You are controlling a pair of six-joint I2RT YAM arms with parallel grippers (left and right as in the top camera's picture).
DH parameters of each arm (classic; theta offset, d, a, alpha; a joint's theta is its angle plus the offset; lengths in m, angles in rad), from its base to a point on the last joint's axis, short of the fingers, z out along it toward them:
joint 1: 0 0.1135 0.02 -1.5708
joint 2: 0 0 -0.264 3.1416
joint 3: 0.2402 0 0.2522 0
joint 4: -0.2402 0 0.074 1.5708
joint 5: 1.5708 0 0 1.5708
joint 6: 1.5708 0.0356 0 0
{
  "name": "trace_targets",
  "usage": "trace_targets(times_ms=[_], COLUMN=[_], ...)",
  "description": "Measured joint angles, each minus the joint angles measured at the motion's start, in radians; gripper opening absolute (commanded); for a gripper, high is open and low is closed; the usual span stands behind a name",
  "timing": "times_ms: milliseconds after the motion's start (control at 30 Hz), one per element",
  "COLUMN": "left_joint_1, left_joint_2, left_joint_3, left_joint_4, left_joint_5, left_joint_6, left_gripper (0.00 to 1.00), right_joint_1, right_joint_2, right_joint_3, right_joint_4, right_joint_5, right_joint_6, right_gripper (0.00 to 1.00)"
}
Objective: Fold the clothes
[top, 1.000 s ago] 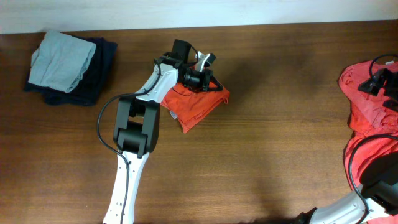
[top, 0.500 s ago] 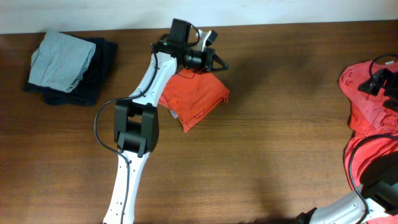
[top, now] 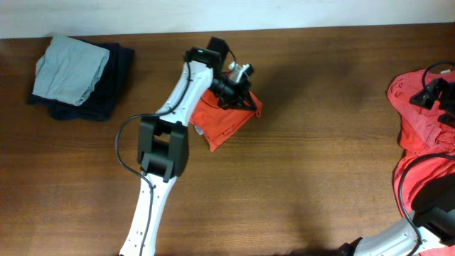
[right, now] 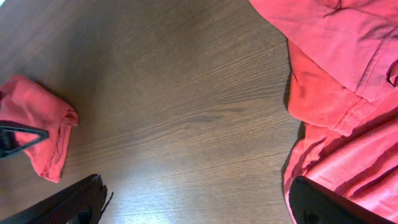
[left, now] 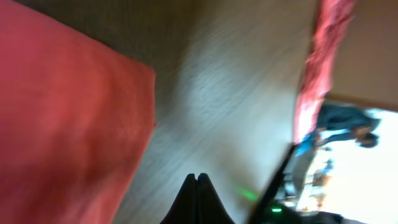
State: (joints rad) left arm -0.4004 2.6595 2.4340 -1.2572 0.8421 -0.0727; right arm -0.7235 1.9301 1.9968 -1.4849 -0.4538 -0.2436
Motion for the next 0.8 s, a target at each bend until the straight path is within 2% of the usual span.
trace_targets(times_ms=[233, 600, 800], left_joint_1=[-0.04, -0.024, -0.003], left_joint_2=[0.0, -0.015, -0.014], left_joint_3=[-0.148, -0.224, -0.138], left_joint_4=[0.134, 0.169, 0.149], left_joint_5=[-0.092, 0.018, 0.129], left_joint_6=[0.05, 0.077, 0.036], left_gripper=[0.01, 0.0, 0.01], right_joint_1=[0.0, 0.0, 0.0], right_joint_2=[0.0, 0.0, 0.0], right_joint_3=[0.0, 0.0, 0.0], right_joint_4=[0.0, 0.0, 0.0], right_joint_5=[0.0, 0.0, 0.0], right_joint_6=[0.0, 0.0, 0.0], right_gripper=[0.99, 0.99, 0.99])
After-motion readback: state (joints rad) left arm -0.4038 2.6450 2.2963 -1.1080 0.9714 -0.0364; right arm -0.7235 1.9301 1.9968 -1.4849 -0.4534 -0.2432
